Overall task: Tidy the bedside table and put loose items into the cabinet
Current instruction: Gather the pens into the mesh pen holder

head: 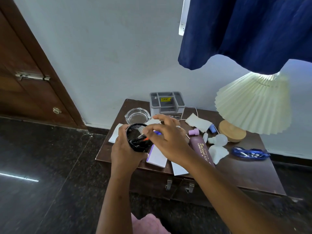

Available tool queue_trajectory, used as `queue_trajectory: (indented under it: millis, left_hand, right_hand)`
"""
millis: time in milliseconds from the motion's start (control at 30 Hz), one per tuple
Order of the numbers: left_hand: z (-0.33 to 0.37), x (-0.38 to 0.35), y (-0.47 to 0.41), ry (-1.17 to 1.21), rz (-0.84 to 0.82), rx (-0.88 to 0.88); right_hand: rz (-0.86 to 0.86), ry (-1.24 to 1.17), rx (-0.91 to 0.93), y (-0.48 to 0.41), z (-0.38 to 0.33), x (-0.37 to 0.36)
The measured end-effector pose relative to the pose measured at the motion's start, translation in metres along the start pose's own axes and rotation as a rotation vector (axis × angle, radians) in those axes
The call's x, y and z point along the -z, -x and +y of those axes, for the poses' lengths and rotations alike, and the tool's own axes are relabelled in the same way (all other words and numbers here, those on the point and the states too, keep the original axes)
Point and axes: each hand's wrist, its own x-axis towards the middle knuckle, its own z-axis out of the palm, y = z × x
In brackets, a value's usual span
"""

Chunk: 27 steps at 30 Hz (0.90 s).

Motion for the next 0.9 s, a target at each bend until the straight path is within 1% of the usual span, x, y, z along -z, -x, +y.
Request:
queue_trajectory:
  millis: [100,133,167,200,267,333,433,533,633,767,900]
  left_hand:
    - [0.001,0.004,-0.001,0.069,0.043,0.078]
    - [0.001,0.005,-0.001,0.105,0.066,0.108]
    - [0.001,0.007,-0.001,0.139,0.087,0.130]
    - [0.001,0.007,-0.001,0.165,0.100,0.141]
    - [0.001,0.006,0.000,0.189,0.097,0.135]
    - [0.001,0.004,0.000,0.208,0.083,0.119]
    - [0.000,0.001,0.000,0.232,0.100,0.095]
    - [0.001,0.000,-0.002,0.270,0.135,0.102]
    - [-0.001,0.000,-0.002,0.309,0.149,0.096]
    - [-0.001,0.000,-0.003,0.292,0.100,0.043]
    - [0.000,-0.001,-0.004,0.289,0.079,0.022]
  right_hand:
    - [0.094,-0.264,0.012,-0.002,0.004,0.012]
    - [0.121,-0.338,-0.009,-0.003,0.006,0.016]
    - [0.113,-0.368,-0.054,-0.005,0.010,0.020]
    - [0.057,-0.365,-0.105,-0.006,0.014,0.024]
    - [-0.135,-0.272,-0.192,-0.004,0.021,0.028]
    - [-0.290,-0.221,-0.226,0.000,0.024,0.025]
    - [-0.376,-0.275,-0.221,0.005,0.019,0.014]
    - [-0.363,-0.292,-0.181,0.002,0.015,0.000]
    - [-0.338,-0.313,-0.184,-0.003,0.013,-0.009]
    - [-0.244,-0.335,-0.165,-0.006,0.011,-0.015]
    - [-0.178,-0.436,-0.147,-0.006,0.014,-0.015]
